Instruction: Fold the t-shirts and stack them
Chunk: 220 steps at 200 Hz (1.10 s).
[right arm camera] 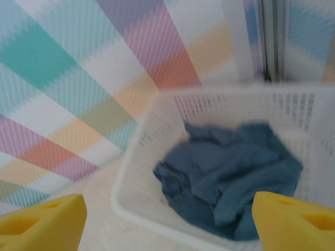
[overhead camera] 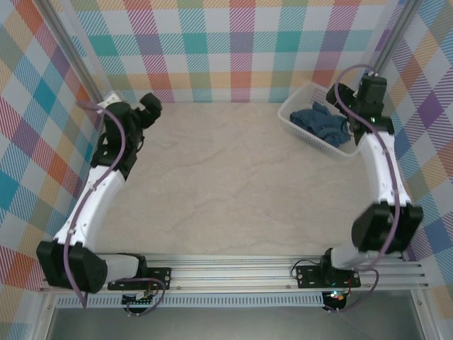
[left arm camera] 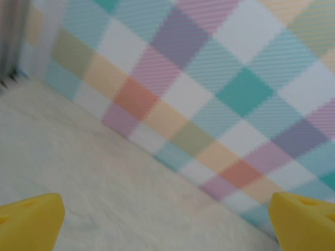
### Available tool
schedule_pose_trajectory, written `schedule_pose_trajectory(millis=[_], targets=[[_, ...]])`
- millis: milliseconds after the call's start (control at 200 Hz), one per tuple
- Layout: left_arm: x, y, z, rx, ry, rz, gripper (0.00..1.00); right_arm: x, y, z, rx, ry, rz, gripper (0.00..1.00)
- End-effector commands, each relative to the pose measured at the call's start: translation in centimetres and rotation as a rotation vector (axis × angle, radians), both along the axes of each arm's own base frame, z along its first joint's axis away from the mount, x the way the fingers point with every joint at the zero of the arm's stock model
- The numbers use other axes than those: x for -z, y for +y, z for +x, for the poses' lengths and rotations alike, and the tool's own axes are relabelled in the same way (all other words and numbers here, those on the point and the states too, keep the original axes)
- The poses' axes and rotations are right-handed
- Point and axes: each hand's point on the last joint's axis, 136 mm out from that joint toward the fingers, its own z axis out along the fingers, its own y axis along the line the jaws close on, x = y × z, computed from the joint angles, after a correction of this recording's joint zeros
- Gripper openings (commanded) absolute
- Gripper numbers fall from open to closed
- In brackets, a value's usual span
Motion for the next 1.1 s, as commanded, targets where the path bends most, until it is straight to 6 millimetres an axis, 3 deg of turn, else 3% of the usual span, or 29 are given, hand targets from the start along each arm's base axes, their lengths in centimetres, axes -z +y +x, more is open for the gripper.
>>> schedule_pose_trajectory(millis=[0, 145, 295, 470, 705, 835, 965, 1035, 1095], targets=[[5.1, -7.8, -0.4, 0.280, 0.238, -0.089, 0.96, 9.3, 0.0, -1.0, 0.019, 0.409, 0.187, 0.73], [5.0, -13.9, -1.1, 0.446, 0.245, -0.107, 0.91, 12.8, -0.8, 0.7, 0.061, 0.507, 0.354, 0.56], [7.1, -17.6, -2.4, 0.537, 0.304, -0.093, 0.89, 15.0, -0.7, 2.5, 0.073, 0.516, 0.457, 0.54], [8.4, -18.8, -3.7, 0.577, 0.342, -0.107, 0.87, 17.9, -0.5, 3.9, 0.106, 0.553, 0.531, 0.46], [6.9, -19.4, -4.7, 0.620, 0.313, -0.122, 0.86, 19.8, -0.7, 5.1, 0.129, 0.566, 0.565, 0.35], [4.8, -19.5, -5.1, 0.637, 0.264, -0.133, 0.86, 19.5, -0.9, 5.4, 0.139, 0.536, 0.560, 0.25], [3.3, -19.5, -5.6, 0.655, 0.237, -0.137, 0.86, 18.9, -1.1, 5.8, 0.131, 0.514, 0.537, 0.02], [3.0, -19.4, -5.7, 0.654, 0.232, -0.131, 0.86, 17.4, -1.3, 6.0, 0.115, 0.476, 0.510, 0.00], [2.6, -19.2, -5.9, 0.651, 0.228, -0.130, 0.86, 14.9, -1.1, 6.5, 0.083, 0.404, 0.467, 0.00]])
